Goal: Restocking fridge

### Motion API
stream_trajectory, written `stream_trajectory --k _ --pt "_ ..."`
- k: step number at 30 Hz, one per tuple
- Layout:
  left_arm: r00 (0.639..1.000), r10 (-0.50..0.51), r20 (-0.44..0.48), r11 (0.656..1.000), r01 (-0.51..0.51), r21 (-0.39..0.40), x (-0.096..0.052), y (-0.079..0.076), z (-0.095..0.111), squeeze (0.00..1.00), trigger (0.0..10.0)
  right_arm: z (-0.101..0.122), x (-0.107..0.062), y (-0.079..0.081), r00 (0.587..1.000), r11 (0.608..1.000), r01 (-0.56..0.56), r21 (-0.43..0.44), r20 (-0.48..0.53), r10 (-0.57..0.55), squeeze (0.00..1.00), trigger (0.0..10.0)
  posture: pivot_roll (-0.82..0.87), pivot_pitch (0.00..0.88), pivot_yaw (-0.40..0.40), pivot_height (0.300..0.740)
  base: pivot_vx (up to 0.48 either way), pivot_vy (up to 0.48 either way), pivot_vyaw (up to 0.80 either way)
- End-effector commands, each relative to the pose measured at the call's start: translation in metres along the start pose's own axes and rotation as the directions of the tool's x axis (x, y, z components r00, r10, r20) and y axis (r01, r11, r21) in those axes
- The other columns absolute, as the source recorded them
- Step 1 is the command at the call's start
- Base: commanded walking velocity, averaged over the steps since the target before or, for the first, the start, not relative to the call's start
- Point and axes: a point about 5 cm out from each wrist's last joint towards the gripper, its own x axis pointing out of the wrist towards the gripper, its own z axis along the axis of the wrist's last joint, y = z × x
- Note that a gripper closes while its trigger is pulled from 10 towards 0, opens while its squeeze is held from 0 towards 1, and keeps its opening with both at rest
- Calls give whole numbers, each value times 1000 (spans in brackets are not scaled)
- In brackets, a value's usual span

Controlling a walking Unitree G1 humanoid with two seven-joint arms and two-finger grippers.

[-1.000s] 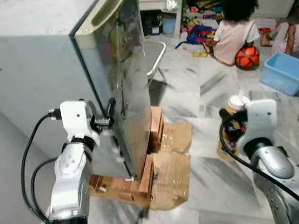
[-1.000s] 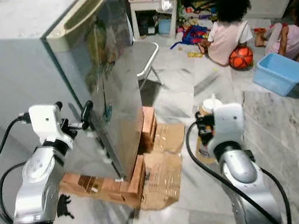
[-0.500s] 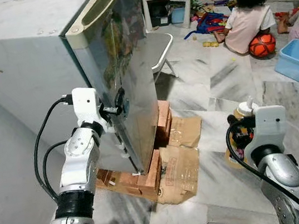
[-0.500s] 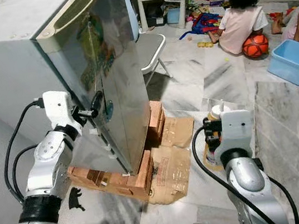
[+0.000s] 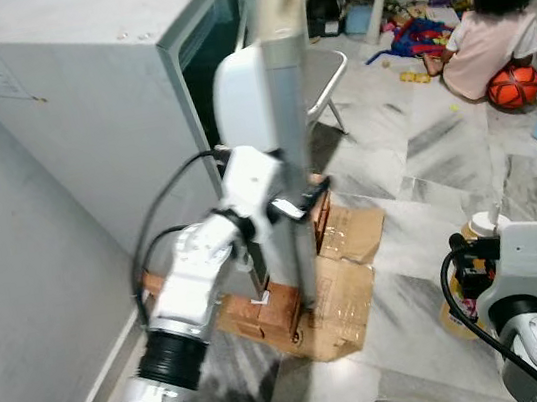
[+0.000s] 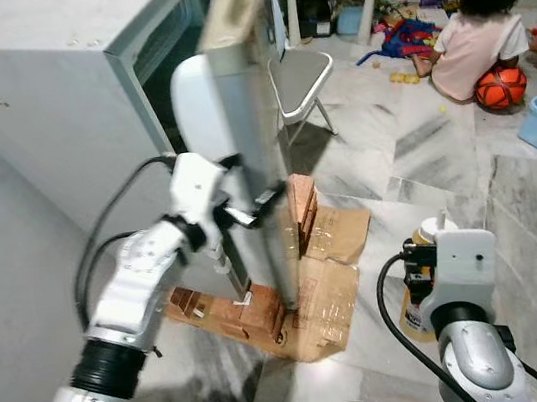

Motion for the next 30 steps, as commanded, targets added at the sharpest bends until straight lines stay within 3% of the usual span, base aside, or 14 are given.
stream_trajectory --k 1,4,7,10,19,22,30 --pt "999 47 -19 999 -47 19 -6 9 -6 0 10000 6 0 -3 1000 1000 16 -9 23 -15 0 10000 -82 51 46 740 0 0 0" --pt "973 227 -32 972 -225 70 -18 33 -12 0 10000 8 3 -2 999 1000 14 -9 35 -13 0 10000 -76 47 41 740 0 0 0" --pt "921 390 -23 919 -387 70 -38 56 -11 0 10000 11 4 1 999 1000 -6 -11 45 7 0 10000 -70 43 34 740 0 0 0" --pt "890 456 4 889 -456 51 -50 63 -8 0 10000 12 6 3 999 1000 -14 -12 47 14 0 10000 -65 38 30 740 0 0 0" --pt "813 581 -42 814 -581 9 -88 60 -26 0 10000 18 15 10 996 999 -45 -5 78 45 0 10000 -52 31 16 740 0 0 0" --pt "804 590 -67 806 -591 6 -95 54 -32 0 10000 20 18 11 995 999 -51 3 83 50 0 10000 -48 32 11 740 0 0 0" --pt "812 575 -99 815 -579 -21 -90 41 -37 0 10000 20 23 12 995 999 -49 -14 81 50 0 10000 -46 33 9 740 0 -372 0"
